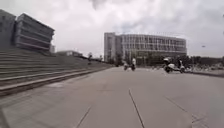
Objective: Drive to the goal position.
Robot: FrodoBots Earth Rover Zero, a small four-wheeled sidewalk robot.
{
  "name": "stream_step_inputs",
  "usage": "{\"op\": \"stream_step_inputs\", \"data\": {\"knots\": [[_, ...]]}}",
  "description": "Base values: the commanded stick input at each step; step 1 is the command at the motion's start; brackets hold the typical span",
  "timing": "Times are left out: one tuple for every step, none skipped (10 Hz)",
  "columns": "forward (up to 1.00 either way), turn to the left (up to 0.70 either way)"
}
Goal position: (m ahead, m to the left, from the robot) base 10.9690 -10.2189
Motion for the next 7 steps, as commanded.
{"op": "stream_step_inputs", "data": {"knots": [[0.70, 0.00], [0.70, 0.00], [0.70, 0.00], [0.70, 0.00], [0.70, 0.00], [0.70, 0.00], [0.70, 0.00]]}}
